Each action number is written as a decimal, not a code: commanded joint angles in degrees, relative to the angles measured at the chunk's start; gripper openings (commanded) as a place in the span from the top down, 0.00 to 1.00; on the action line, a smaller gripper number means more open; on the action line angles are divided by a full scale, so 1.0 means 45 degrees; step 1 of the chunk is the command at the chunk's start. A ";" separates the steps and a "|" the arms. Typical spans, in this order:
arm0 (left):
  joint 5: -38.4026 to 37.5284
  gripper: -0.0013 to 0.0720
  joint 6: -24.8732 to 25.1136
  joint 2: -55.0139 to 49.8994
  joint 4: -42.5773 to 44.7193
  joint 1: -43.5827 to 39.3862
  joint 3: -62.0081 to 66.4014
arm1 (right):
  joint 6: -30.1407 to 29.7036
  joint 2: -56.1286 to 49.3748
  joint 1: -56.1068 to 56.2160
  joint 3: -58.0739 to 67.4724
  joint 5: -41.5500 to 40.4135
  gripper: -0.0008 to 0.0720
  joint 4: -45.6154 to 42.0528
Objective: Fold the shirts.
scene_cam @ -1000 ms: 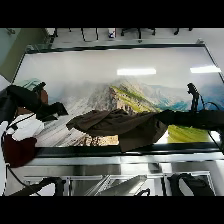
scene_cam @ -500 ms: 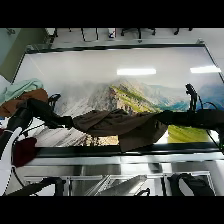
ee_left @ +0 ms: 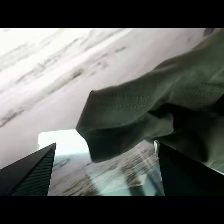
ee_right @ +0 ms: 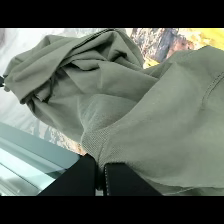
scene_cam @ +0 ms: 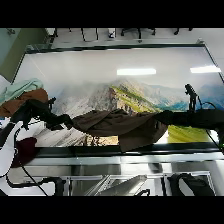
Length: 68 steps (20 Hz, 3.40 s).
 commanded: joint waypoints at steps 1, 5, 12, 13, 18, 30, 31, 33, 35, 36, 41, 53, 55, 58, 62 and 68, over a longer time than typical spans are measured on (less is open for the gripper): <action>-0.0928 0.03 0.0529 -0.0097 -0.1481 0.0272 -0.0743 | 0.0005 -0.0010 0.0010 -0.0005 0.0005 0.95 0.0005; -0.0840 0.48 0.0607 -0.0083 -0.1462 0.0325 -0.0952 | 0.0005 -0.0010 0.0005 -0.0005 0.0010 0.95 0.0005; -0.0767 0.96 0.0801 0.0073 -0.1491 -0.0636 -0.0253 | 0.0005 0.0000 -0.0185 0.0175 0.0136 0.95 0.0267; -0.0432 0.96 0.0763 0.0534 -0.1540 -0.0782 0.0306 | -0.0005 0.0005 -0.0437 0.0568 -0.0015 0.95 0.0665; -0.0646 0.96 -0.0491 0.5212 -0.2720 -0.0743 0.5455 | 0.0058 0.0355 -0.2040 0.6766 -0.1379 0.95 0.1637; -0.2336 0.96 -0.3065 1.0559 -0.2390 0.2686 1.4440 | 0.2302 0.1268 -0.3361 1.9409 0.0471 0.95 -0.0126; -0.2200 0.96 -0.3225 1.0559 -0.2040 0.2521 1.3896 | 0.2574 0.1243 -0.3361 1.9360 0.0204 0.95 -0.0831; -0.1603 0.96 -0.3327 1.0273 -0.1690 0.1821 1.2332 | 0.2851 0.0996 -0.3361 1.8612 -0.0418 0.95 -0.1107; -0.0908 0.96 -0.3298 0.9457 -0.1700 0.1015 1.0807 | 0.2419 0.0573 -0.3361 1.6854 -0.1137 0.95 0.0238; -0.0617 0.96 -0.3249 0.8820 -0.1695 0.0491 1.0015 | 0.2127 0.0325 -0.3337 1.5635 -0.1409 0.95 0.0908; -0.1617 0.96 -0.2443 0.4381 -0.0170 -0.2113 0.7116 | 0.0374 -0.1511 -0.2132 0.8830 -0.0583 0.95 0.0874; -0.1899 0.96 -0.2662 -0.7626 0.0563 -0.2098 1.3119 | 0.0520 -1.3614 -0.2317 1.2021 0.1685 0.96 0.1428; -0.1763 0.96 -0.2866 -0.7800 0.0563 -0.1962 1.3925 | 0.0971 -1.3891 -0.2433 1.3129 0.1525 0.96 0.1171; -0.1787 0.96 -0.2832 -0.7252 0.0568 -0.1787 1.2745 | 0.1001 -1.3600 -0.2720 1.3367 0.0248 0.96 -0.0019; -0.0471 0.96 -0.1826 -0.7125 0.0583 -0.2089 1.2211 | 0.2006 -1.3085 -0.2569 1.3182 -0.1870 0.96 -0.4376; 0.0092 0.96 -0.1778 -0.7125 0.1200 -0.2934 1.2211 | 0.2268 -1.2871 -0.1831 1.1846 -0.1078 0.95 -0.6620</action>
